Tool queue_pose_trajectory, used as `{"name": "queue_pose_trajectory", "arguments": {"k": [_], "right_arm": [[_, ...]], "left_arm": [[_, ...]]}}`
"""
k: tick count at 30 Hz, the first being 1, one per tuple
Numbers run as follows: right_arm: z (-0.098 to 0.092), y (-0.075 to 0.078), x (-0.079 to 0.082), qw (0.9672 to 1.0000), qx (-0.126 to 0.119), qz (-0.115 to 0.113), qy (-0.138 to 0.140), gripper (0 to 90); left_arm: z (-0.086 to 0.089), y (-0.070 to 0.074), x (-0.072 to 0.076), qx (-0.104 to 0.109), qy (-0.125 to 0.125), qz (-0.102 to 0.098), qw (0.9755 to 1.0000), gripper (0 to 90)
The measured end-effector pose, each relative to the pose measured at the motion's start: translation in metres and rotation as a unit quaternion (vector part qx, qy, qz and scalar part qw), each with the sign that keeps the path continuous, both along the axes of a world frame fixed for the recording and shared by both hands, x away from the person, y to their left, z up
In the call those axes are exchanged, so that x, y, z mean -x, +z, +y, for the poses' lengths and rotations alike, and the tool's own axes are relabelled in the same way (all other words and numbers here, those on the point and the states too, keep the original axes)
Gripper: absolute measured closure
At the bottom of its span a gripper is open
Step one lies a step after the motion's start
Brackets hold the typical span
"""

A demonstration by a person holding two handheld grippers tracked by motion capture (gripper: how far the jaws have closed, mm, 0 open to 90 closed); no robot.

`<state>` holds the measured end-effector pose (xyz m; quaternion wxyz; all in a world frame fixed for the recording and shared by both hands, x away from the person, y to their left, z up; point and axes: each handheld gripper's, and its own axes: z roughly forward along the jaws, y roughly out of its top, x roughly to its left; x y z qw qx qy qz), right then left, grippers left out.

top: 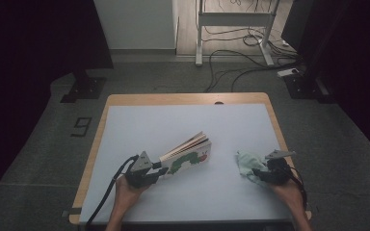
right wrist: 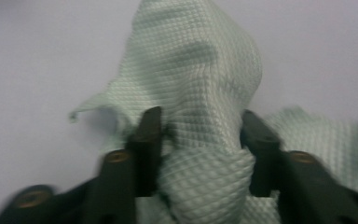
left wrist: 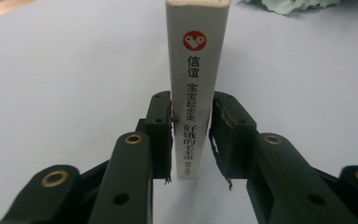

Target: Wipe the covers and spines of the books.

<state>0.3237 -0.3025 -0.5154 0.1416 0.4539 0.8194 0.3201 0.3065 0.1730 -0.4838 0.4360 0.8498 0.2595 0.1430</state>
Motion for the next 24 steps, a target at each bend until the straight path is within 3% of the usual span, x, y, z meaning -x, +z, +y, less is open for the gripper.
{"name": "queue_pose_trajectory", "arguments": {"k": [2, 6, 14, 24], "right_arm": [[0.001, 0.000, 0.001, 1.0000, -0.007, 0.002, 0.004, 73.1], [0.002, 0.000, 0.003, 0.9999, -0.012, -0.002, 0.003, 76.2], [0.006, 0.021, 0.009, 0.9992, -0.028, -0.022, 0.016, 76.4], [0.030, 0.038, 0.010, 0.9970, -0.038, -0.034, 0.058, 76.3]], "left_arm": [[0.000, 0.000, 0.000, 0.001, 0.001, 0.000, 1.0000, 68.7], [0.000, 0.000, 0.000, 0.002, 0.004, 0.000, 1.0000, 67.9], [0.001, 0.000, 0.000, 0.004, 0.007, -0.002, 1.0000, 64.8], [0.002, 0.000, 0.001, 0.006, 0.010, -0.001, 0.9999, 63.7]]}}
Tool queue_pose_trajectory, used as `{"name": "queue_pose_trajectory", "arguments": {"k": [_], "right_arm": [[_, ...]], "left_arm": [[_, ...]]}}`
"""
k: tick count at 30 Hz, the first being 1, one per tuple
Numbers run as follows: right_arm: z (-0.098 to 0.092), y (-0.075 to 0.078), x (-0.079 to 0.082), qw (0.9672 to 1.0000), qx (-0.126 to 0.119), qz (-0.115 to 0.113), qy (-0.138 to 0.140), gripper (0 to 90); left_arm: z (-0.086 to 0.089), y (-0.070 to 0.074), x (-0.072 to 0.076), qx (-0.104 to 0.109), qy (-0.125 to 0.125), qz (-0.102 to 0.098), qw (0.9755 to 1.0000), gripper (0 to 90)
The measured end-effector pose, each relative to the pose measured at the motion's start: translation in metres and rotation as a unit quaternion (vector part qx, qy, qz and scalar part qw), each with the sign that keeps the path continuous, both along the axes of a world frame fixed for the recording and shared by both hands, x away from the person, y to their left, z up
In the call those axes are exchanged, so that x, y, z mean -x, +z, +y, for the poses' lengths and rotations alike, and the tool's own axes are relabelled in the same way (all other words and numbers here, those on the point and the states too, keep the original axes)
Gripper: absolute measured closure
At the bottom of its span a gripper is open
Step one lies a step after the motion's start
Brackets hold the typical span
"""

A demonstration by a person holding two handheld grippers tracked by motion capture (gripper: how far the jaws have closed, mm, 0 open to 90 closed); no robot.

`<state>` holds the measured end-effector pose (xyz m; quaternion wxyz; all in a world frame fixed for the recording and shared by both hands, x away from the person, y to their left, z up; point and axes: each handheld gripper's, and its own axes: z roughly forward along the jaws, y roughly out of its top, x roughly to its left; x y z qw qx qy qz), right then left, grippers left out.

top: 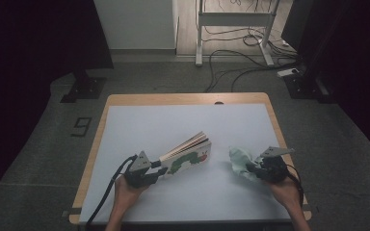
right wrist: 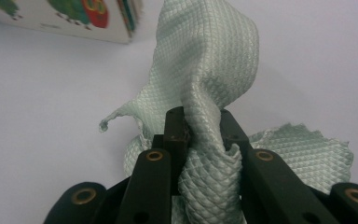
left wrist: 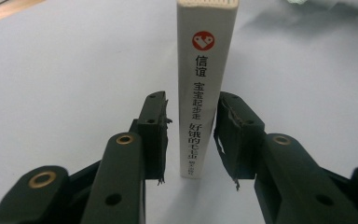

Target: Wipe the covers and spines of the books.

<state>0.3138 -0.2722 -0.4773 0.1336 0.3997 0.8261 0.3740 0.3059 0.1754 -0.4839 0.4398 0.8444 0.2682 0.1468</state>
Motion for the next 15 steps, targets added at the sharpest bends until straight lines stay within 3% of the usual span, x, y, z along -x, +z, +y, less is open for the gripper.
{"name": "queue_pose_trajectory", "arguments": {"k": [15], "right_arm": [[0.056, 0.007, -0.010, 0.9970, -0.003, -0.012, 0.076, 76.1]], "left_arm": [[0.001, 0.001, 0.002, 0.000, 0.006, -0.007, 1.0000, 61.3]]}}
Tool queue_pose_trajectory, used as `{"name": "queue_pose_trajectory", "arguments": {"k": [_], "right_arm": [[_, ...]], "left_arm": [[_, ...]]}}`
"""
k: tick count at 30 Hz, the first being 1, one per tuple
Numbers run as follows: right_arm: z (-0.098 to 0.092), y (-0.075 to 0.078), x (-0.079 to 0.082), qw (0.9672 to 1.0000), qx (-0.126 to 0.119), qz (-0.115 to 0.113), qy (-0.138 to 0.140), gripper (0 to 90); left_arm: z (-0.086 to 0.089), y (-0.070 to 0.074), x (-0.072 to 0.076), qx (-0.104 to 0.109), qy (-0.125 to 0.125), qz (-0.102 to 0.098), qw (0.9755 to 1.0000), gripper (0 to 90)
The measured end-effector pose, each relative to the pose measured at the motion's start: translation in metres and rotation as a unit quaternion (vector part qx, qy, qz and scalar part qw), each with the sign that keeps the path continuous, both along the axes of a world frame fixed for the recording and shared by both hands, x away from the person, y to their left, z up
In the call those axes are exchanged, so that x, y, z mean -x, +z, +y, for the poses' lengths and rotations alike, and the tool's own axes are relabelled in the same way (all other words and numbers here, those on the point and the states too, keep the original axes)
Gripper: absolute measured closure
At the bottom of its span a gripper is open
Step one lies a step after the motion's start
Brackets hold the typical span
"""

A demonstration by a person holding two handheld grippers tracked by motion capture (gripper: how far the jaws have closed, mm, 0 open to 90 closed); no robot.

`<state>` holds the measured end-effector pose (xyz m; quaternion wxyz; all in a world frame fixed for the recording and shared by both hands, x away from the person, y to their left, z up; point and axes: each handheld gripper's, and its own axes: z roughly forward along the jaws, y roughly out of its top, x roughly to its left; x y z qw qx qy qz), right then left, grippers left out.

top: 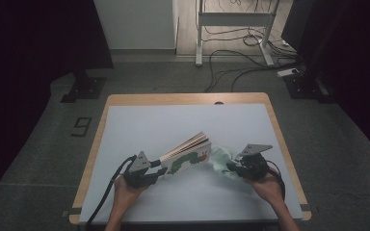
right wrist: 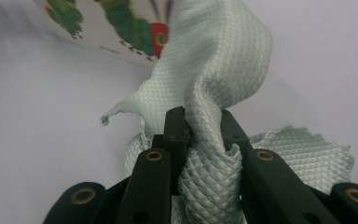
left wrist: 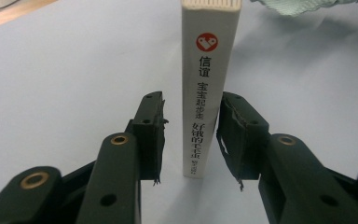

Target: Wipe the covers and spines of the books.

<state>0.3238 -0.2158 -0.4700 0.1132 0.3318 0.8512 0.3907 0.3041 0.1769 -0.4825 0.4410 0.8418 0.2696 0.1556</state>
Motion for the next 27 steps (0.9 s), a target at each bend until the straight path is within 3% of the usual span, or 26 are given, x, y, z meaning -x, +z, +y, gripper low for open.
{"name": "queue_pose_trajectory", "arguments": {"k": [17, 27], "right_arm": [[0.061, 0.000, -0.011, 0.9976, 0.016, -0.004, 0.067, 76.0], [0.112, -0.007, -0.014, 0.9923, 0.032, -0.002, 0.120, 75.6]], "left_arm": [[-0.001, 0.000, 0.000, 0.005, -0.009, -0.003, 0.9999, 68.4], [-0.001, -0.001, 0.000, 0.004, -0.013, -0.005, 0.9999, 71.2]]}}
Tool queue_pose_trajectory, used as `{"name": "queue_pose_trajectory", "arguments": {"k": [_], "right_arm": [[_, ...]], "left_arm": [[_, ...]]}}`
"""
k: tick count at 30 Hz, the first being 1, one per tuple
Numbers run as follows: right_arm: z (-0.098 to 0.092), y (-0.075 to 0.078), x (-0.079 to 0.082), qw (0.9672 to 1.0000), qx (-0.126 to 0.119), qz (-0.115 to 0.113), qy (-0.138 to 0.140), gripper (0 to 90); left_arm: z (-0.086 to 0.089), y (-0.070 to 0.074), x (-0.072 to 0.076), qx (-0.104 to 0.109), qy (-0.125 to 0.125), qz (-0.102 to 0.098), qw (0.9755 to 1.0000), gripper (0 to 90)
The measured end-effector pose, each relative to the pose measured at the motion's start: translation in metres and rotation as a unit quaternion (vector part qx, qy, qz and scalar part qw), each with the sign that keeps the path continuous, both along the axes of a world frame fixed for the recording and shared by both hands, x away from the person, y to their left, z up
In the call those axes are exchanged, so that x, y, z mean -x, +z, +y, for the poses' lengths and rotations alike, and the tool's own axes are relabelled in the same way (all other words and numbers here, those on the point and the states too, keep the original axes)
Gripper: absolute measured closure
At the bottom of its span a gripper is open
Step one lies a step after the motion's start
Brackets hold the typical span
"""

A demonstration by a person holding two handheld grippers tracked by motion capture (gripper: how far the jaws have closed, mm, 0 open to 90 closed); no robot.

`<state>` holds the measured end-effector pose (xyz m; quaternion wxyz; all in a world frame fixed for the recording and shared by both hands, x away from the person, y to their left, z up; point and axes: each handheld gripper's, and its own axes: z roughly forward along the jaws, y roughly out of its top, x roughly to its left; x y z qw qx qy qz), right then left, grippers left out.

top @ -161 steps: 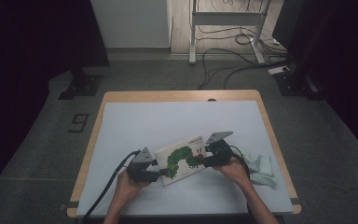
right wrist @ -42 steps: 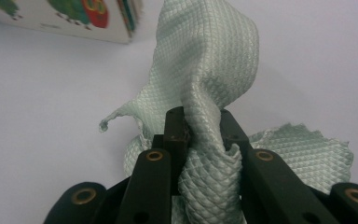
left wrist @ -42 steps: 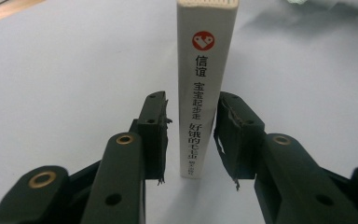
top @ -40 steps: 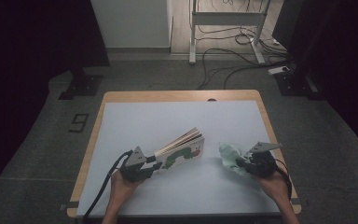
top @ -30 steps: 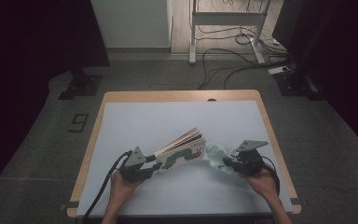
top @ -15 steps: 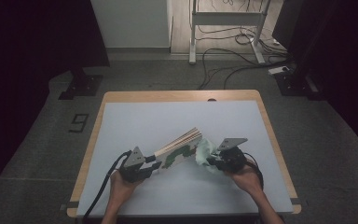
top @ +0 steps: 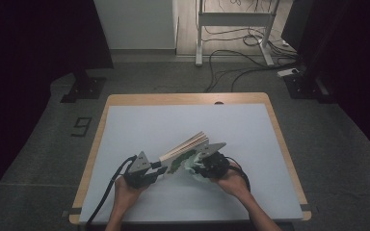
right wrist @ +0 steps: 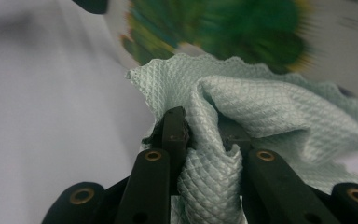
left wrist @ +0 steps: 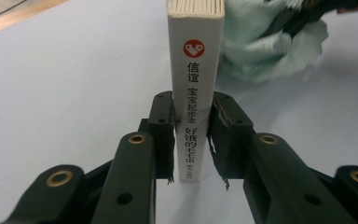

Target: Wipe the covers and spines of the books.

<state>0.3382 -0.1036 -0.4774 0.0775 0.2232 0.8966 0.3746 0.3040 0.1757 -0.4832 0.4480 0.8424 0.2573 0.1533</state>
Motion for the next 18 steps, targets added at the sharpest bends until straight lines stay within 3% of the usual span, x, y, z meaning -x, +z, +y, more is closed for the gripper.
{"name": "queue_pose_trajectory", "arguments": {"k": [10, 18], "right_arm": [[0.042, -0.012, 0.000, 0.9991, 0.010, 0.001, 0.042, 75.0], [0.056, -0.032, 0.004, 0.9986, 0.011, 0.003, 0.053, 71.9]], "left_arm": [[0.000, 0.000, 0.000, -0.002, 0.000, -0.002, 1.0000, 72.0], [-0.001, 0.000, 0.000, -0.004, 0.000, -0.003, 1.0000, 71.0]]}}
